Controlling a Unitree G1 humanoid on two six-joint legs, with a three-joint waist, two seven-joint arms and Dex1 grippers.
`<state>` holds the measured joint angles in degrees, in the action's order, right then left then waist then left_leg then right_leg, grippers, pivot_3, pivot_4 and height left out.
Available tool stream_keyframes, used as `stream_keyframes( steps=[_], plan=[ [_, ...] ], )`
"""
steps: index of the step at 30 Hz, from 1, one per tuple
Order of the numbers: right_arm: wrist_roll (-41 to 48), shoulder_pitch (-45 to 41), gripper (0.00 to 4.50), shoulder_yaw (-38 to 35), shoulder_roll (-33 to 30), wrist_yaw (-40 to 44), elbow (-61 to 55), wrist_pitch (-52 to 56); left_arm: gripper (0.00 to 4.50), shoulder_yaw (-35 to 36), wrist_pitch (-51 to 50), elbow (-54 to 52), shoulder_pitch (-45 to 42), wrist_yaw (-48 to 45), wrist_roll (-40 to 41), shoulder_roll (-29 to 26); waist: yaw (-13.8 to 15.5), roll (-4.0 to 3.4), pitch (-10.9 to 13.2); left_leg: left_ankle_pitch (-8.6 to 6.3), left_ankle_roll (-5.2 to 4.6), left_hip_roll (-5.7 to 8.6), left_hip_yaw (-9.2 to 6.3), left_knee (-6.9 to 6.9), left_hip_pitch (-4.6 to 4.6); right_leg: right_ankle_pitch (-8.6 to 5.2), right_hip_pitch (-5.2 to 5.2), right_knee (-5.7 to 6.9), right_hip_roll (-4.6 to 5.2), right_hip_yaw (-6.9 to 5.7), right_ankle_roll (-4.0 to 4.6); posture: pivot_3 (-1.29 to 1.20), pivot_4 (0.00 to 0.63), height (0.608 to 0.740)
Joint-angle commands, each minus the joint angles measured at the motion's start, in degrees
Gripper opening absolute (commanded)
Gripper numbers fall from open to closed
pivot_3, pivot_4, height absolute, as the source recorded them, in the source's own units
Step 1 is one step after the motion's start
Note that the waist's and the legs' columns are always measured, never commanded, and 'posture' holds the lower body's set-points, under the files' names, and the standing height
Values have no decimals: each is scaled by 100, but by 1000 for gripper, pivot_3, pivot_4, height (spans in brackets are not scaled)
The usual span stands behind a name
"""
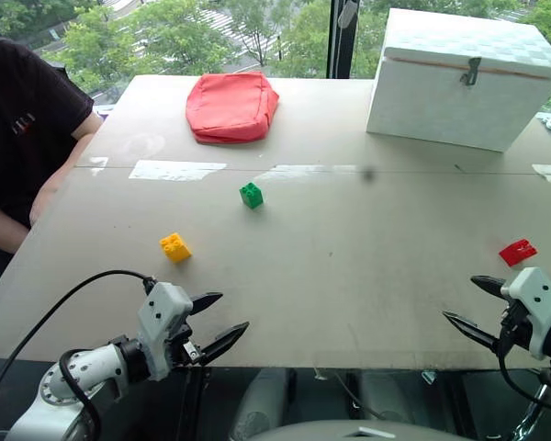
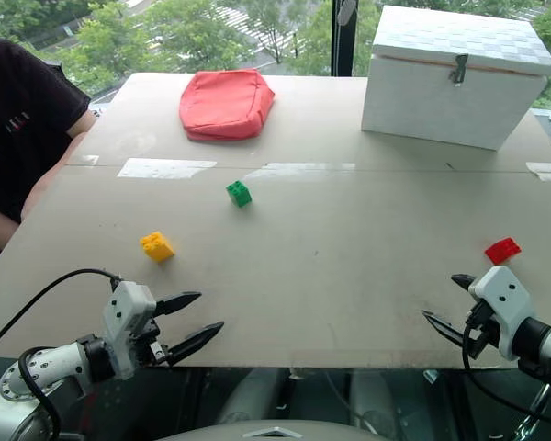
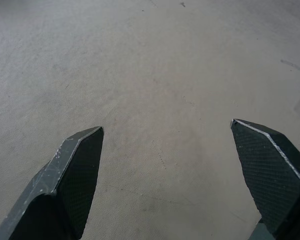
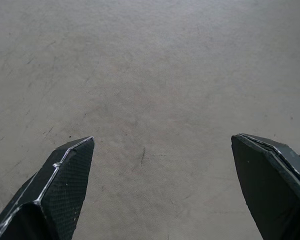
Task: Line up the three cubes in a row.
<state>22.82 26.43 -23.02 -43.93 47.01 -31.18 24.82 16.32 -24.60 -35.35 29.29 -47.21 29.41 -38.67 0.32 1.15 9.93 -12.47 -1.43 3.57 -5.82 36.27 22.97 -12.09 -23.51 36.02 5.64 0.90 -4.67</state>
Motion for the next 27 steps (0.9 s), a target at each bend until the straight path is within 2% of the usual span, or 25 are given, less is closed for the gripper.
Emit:
stream_keyframes(
  steps=[1, 4, 8, 11, 14, 16, 21, 25, 27],
  plan=[
    [147, -131, 4500, -229, 109, -51, 9, -103, 4151, -9, -22, -133, -375, 226, 221, 183, 14, 0, 0, 0, 0, 0, 1, 0, 0, 0, 0, -1, -2, 0, 0, 0, 150, 740],
    [335, -655, 4500, -354, 454, -650, -146, 101, 4151, -240, -539, -135, -1399, 716, 736, 506, 86, -6, 4, -8, 10, 0, 0, 10, 4, 1, 4, -6, -8, -12, -2, 0, 150, 740],
    [475, -1254, 4500, -423, 234, -1009, -203, 889, 4151, -563, -930, -207, -2132, 852, 949, 542, 53, -4, 1, -6, 9, -1, 1, 19, -11, 3, 25, -6, -16, -16, -3, 0, 150, 740],
    [346, -1571, 4500, -570, -405, -892, 16, 1234, 4151, -1052, -994, -245, -2650, 443, 901, 249, 46, -9, 5, -2, -12, 1, 13, 17, -12, 15, 22, -7, -17, -8, 16, 0, 150, 740],
    [256, -1717, 4500, -603, -1660, -395, 598, 2108, 4151, -1538, -927, -201, -3194, -2, 802, 1, 56, -21, 10, -2, -14, 2, 19, 10, -6, 19, 14, -8, -17, -10, 23, 0, 150, 740],
    [234, -1943, 4500, -502, -2240, -182, 1149, 2398, 4151, -1774, -925, -179, -3464, -193, 834, -48, 56, -18, 11, -2, -15, 2, 41, 10, -1, 18, 14, -14, -16, -15, 24, 0, 150, 740],
    [318, -3078, 4500, 418, -3265, 238, 2329, 3289, 4151, -2197, -818, 85, -4051, -586, 766, 10, 18, -25, 17, -5, -22, -5, 70, 11, -2, 18, 11, -16, -15, -2, 23, 0, 150, 740],
    [178, -4332, 4500, 1382, -3109, 163, 3022, 3715, 4151, -2345, -743, 149, -4180, -682, 706, 50, -42, -22, 20, -7, -22, -17, 80, 10, -2, 19, 8, -16, -21, -1, 25, 0, 150, 740],
    [140, -4663, 4500, 1662, -3001, 152, 3221, 3883, 4151, -2377, -723, 184, -4209, -680, 683, 74, -51, -18, 22, -7, -22, -17, 79, 10, 1, 20, 5, -16, -21, -2, 25, 0, 150, 740]
  ],
)
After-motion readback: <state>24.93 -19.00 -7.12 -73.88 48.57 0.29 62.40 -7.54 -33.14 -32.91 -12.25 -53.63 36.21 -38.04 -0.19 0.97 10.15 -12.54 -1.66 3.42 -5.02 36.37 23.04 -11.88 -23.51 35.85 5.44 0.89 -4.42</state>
